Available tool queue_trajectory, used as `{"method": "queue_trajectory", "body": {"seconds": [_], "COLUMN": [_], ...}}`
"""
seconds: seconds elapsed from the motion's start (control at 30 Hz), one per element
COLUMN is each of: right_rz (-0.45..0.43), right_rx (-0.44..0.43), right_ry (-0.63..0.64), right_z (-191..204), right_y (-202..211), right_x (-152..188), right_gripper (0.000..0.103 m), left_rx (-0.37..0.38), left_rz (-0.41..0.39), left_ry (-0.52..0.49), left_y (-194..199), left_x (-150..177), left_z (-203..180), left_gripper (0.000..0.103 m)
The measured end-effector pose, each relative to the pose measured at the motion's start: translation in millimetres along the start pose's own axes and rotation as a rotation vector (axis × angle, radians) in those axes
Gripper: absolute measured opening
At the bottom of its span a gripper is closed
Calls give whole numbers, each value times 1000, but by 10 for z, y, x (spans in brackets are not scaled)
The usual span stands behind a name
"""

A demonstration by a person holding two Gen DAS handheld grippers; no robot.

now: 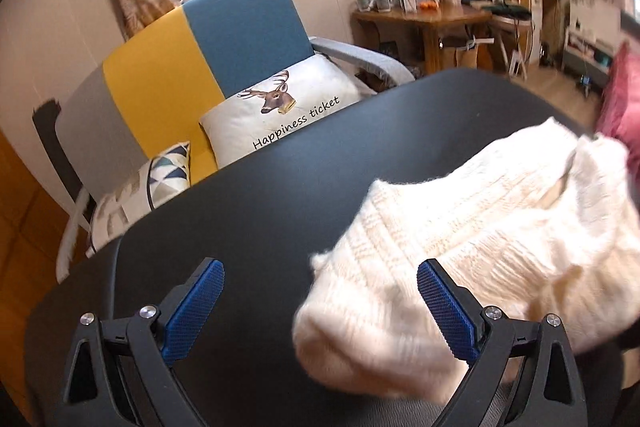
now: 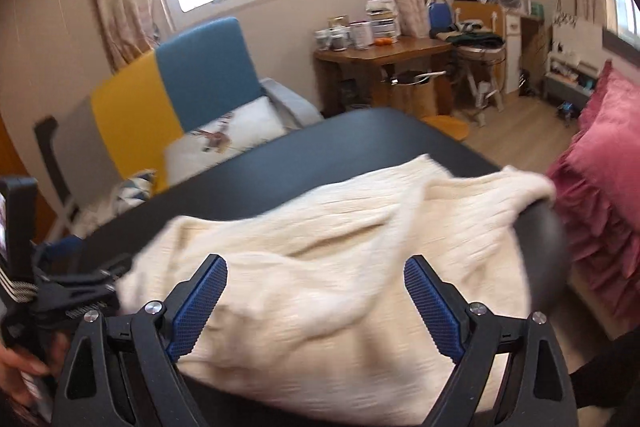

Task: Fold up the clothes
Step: 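Reach both tools into the cream sweater and grasp a sleeve with each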

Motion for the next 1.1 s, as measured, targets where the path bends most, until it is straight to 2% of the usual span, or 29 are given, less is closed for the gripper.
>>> {"method": "queue_trajectory", "body": {"seconds": [0.07,0.13,0.23,0.3,0.4,0.5,0.53,0.63,0.7,0.77,0.87,1.1], "right_rz": [-1,28,83,110,127,139,143,164,184,209,233,210], "right_rx": [44,48,62,78,65,43,35,28,25,16,21,38], "right_ry": [-16,-70,-160,-195,-225,-225,-219,-183,-165,-167,-161,-134], "right_z": [-226,-413,-655,-764,-786,-714,-679,-588,-559,-548,-552,-559], "right_y": [-54,-161,-347,-455,-582,-669,-696,-800,-904,-1010,-1123,-1176], "right_x": [-6,17,89,129,137,124,119,122,154,211,315,377], "right_gripper": [83,83,79,72,64,64,64,59,40,26,25,25], "left_rx": [-21,-46,-73,-74,-58,-115,-117,-71,-44,-46,-34,29], "left_rz": [-5,-10,36,66,96,77,85,110,127,140,145,172], "left_ry": [-18,-36,-11,5,7,-107,-112,-58,-25,-41,-52,30], "left_y": [-69,-150,-364,-483,-623,-731,-757,-768,-781,-830,-890,-871], "left_x": [-44,-81,-96,-121,-171,-194,-168,-100,-75,-49,-10,-33], "left_z": [-15,-7,60,70,29,-91,-96,-64,-63,-102,-156,-151], "left_gripper": [99,99,99,99,99,99,99,99,99,99,99,99]}}
Point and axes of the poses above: each gripper's, at about its wrist camera, not at the fingertips, and y roughly against the way its jaws point, z to its left, x to its underside, the point moved 9 cm from there along -y, roughly the way its jaws point, and after that the axes turned 6 degrees about y, right-handed, at the moved point
